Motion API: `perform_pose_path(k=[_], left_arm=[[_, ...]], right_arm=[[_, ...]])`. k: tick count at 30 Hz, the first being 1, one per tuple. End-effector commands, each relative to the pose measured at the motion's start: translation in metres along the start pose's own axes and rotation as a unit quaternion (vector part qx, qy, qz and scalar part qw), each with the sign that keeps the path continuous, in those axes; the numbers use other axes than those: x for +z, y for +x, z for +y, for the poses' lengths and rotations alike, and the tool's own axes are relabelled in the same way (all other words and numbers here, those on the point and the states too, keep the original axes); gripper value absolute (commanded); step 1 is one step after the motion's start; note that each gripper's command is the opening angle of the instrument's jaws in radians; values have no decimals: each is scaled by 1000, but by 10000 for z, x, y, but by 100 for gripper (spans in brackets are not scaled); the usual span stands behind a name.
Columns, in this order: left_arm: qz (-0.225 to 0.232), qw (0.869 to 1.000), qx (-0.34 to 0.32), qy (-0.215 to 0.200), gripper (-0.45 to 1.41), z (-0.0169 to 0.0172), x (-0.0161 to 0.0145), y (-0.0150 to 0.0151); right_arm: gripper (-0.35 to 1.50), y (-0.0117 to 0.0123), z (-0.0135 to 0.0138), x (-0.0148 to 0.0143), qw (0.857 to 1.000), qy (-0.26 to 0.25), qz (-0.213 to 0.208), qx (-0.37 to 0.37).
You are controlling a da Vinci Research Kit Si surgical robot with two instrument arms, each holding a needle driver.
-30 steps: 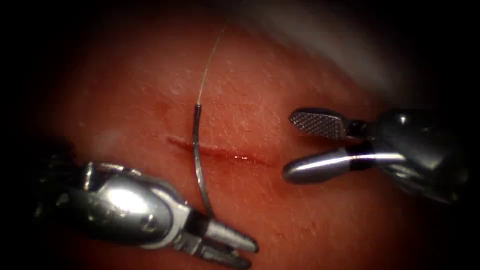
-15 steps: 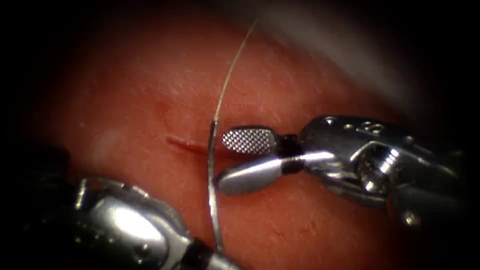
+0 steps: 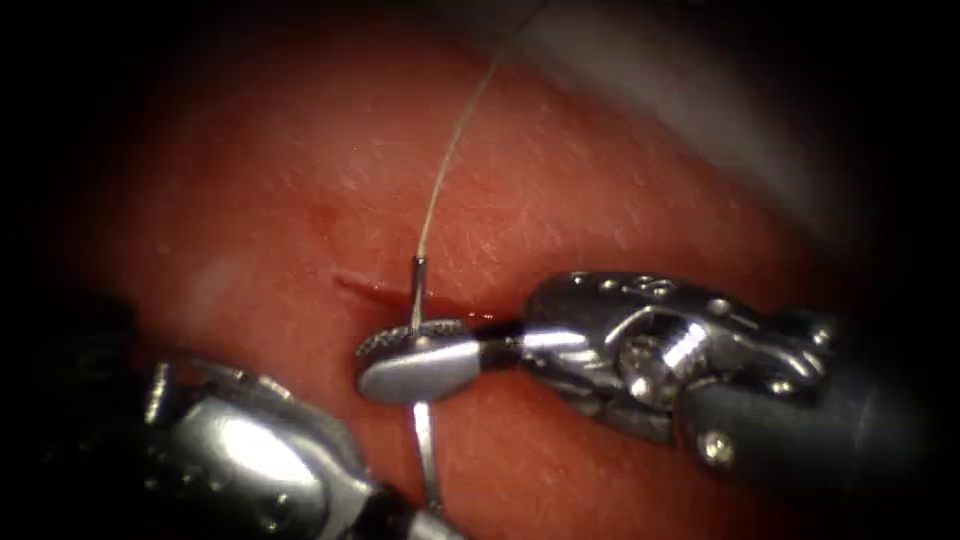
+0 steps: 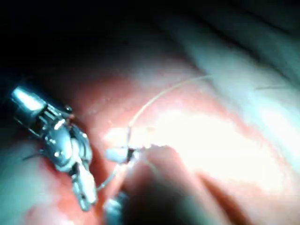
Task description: Wound Closure
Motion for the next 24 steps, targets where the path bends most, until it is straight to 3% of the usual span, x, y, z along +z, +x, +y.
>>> perform_pose_path(k=[1,3,5,6,8,14,19,23,24], left_arm=[[-1,1000,-1,2,-35,0,5,-6],[-4,1000,-1,8,-35,0,4,-6],[-17,999,-29,35,37,-2,0,-7],[-23,996,-61,54,56,-6,-5,-6],[-23,991,-106,75,70,-8,-15,-3],[-38,982,-138,122,78,-7,-31,-9],[-40,976,-159,143,78,0,-45,-9],[-30,952,-250,177,75,4,-71,-6],[-32,948,-257,187,72,3,-74,-8]], right_arm=[[-35,2,3,4,1000,4,0,-3],[-35,5,4,1,1000,8,2,-2],[-35,10,5,-3,1000,7,7,-1],[-35,15,8,-7,1000,-2,18,0],[-35,21,13,-12,999,-13,30,-14],[-35,33,27,-16,992,-45,41,-109],[-35,52,33,-24,966,-84,80,-231],[-35,87,18,-30,935,-95,102,-327],[-35,92,16,-29,934,-96,104,-328]])
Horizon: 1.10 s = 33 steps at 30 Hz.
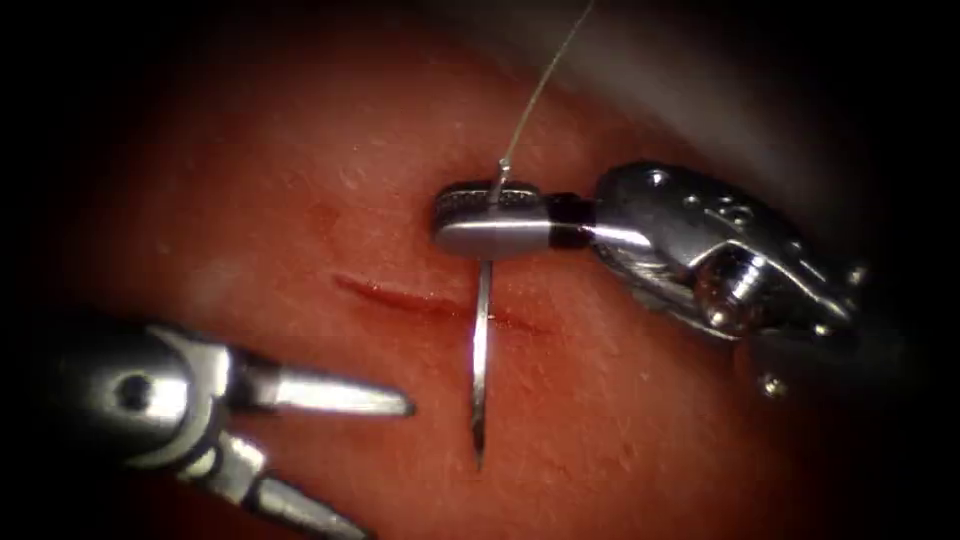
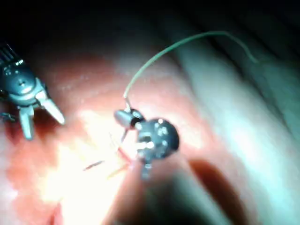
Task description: Wound Closure
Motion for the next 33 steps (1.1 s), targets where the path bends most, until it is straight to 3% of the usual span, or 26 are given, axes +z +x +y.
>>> perform_pose_path(k=[1,4,6,13,20,26,33], left_arm=[[-1,1000,-13,14,68,-3,3,-6],[0,996,-53,67,50,-15,-6,-11],[-26,992,-68,100,34,-21,-10,-18],[-84,976,-100,173,20,-28,-3,-46],[-134,967,-124,180,19,-20,16,-69],[-143,964,-142,172,23,-19,28,-88],[-145,961,-160,175,22,-26,24,-100]], right_arm=[[-35,10,5,10,1000,-3,3,-3],[-35,31,11,18,999,-19,17,-23],[-35,38,14,23,998,-23,30,-49],[-35,17,23,27,975,-50,32,-216],[-35,19,25,36,940,-36,73,-332],[-35,21,11,47,916,-25,80,-393],[-35,18,6,52,913,-24,81,-399]])
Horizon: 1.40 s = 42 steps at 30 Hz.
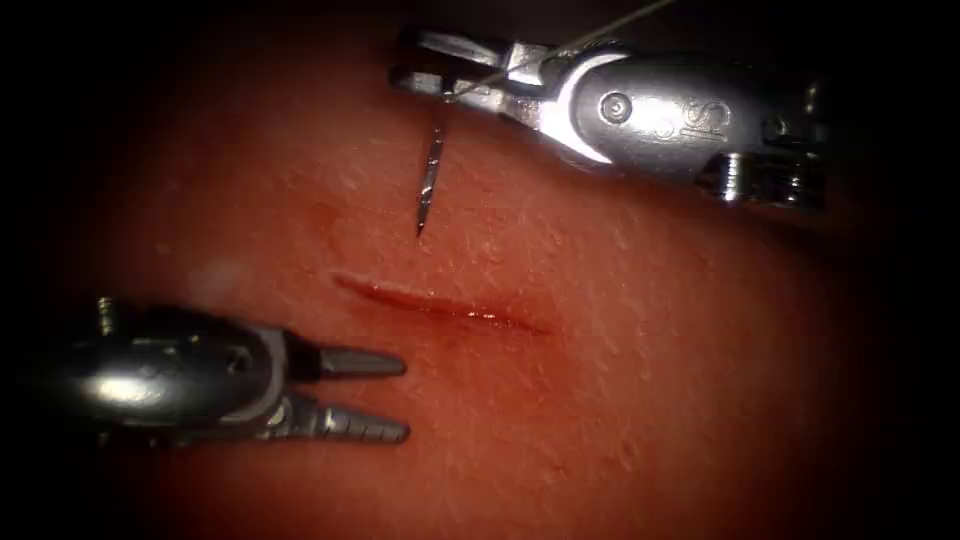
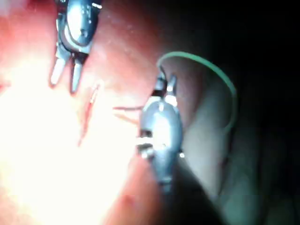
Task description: Wound Closure
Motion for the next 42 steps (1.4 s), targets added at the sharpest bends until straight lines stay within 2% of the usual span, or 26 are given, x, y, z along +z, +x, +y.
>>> perform_pose_path(k=[1,15,30,42], left_arm=[[0,1000,-1,-1,23,1,5,-4],[-7,1000,-26,4,25,-9,11,-25],[-7,1000,-29,3,24,-10,8,-25],[-7,1000,-29,3,24,-10,8,-25]], right_arm=[[-35,-3,-1,7,1000,-1,1,-1],[-35,-9,-17,12,1000,1,3,-12],[-35,-19,-27,11,999,13,-8,-48],[-35,-10,-19,1,999,20,-15,-43]])
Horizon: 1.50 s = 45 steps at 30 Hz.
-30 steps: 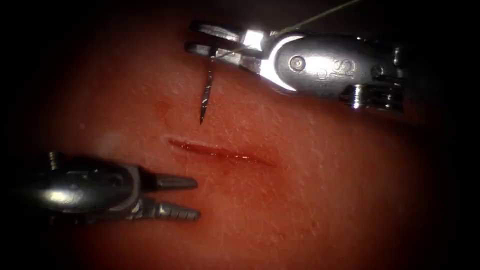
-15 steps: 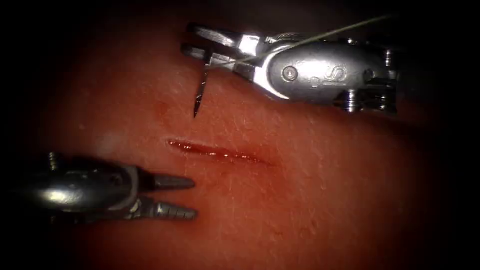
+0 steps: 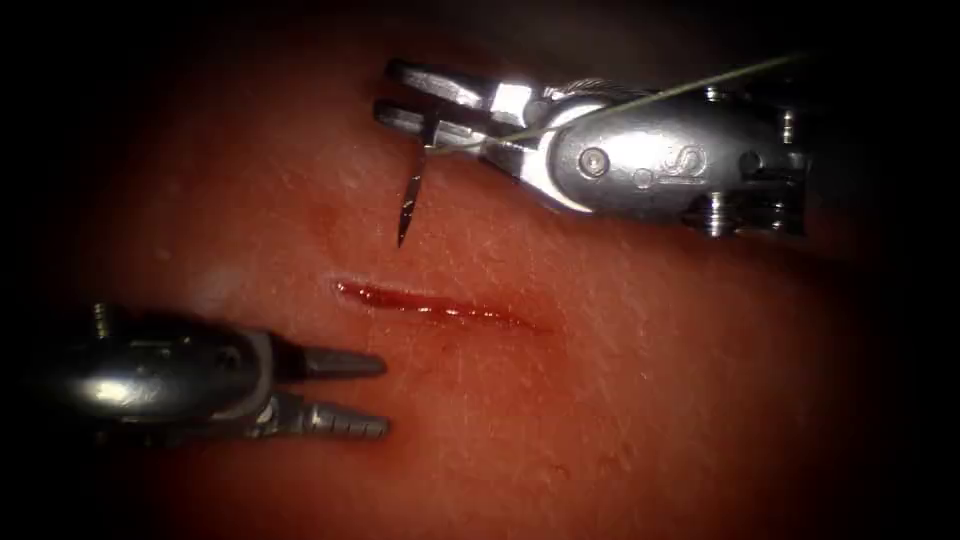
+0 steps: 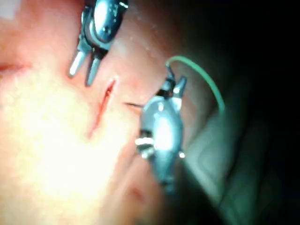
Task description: Wound Closure
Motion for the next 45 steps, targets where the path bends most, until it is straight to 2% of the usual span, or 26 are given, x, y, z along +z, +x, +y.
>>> perform_pose_path(k=[1,29,45], left_arm=[[0,1000,0,-1,24,1,7,-4],[-1,1000,-1,-2,21,1,4,-3],[-1,1000,-3,-4,22,1,4,1]], right_arm=[[-35,-1,4,6,1000,-1,1,0],[-35,-8,-3,13,1000,3,-5,-13],[-35,-22,-26,10,999,31,-21,-39]])
